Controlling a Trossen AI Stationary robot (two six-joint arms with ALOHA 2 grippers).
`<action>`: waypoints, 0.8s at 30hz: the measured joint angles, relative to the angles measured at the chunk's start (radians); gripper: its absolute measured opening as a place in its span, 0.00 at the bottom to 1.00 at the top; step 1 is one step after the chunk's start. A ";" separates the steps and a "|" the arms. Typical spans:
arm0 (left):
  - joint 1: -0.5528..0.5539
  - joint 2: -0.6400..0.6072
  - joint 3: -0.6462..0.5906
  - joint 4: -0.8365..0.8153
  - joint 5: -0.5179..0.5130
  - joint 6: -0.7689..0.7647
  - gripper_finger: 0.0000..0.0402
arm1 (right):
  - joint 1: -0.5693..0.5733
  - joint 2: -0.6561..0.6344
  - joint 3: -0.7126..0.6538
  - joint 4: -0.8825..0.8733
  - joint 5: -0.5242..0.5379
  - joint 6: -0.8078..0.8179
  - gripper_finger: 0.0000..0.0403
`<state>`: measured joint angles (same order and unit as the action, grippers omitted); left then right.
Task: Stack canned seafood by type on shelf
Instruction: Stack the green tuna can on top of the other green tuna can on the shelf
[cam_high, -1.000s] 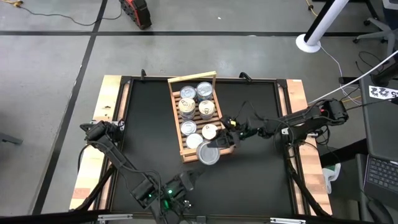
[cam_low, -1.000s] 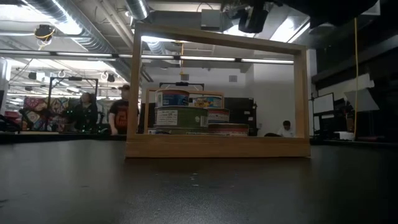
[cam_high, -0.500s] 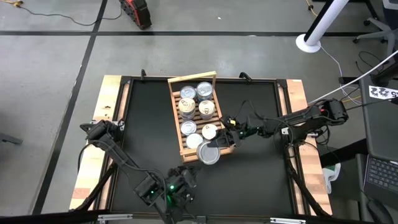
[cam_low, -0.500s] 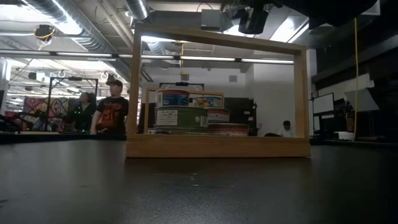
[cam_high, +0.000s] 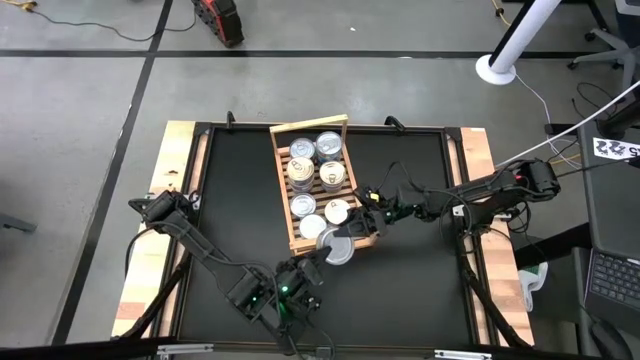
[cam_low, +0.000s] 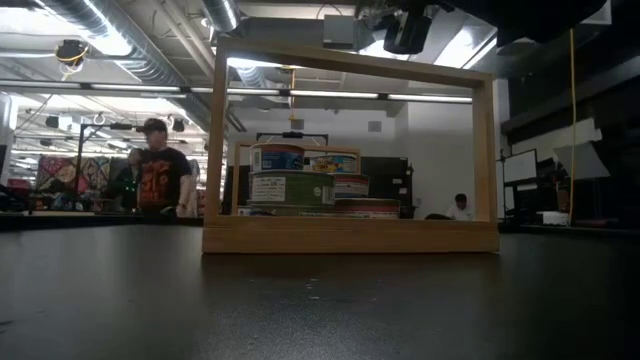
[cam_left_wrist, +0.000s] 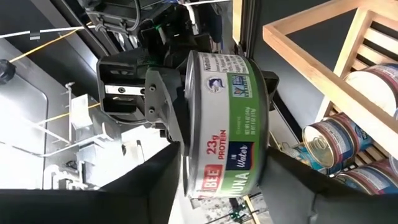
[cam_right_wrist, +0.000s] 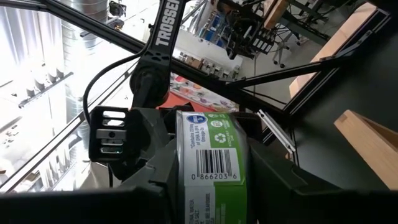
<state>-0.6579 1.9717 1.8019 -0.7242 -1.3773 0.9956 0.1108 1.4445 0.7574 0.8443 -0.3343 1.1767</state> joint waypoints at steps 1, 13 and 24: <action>0.000 0.000 0.000 0.000 0.000 -0.003 0.48 | 0.000 0.000 0.000 0.001 0.000 0.000 0.33; -0.007 0.000 0.000 0.004 0.007 -0.052 0.34 | 0.000 0.000 0.000 0.001 -0.036 -0.030 0.44; -0.009 0.000 0.000 -0.011 -0.023 -0.169 0.34 | -0.030 0.000 0.000 -0.001 -0.152 -0.128 0.58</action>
<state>-0.6666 1.9720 1.8019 -0.7353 -1.4008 0.8270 0.0807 1.4445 0.7574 0.8437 -0.4863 1.0492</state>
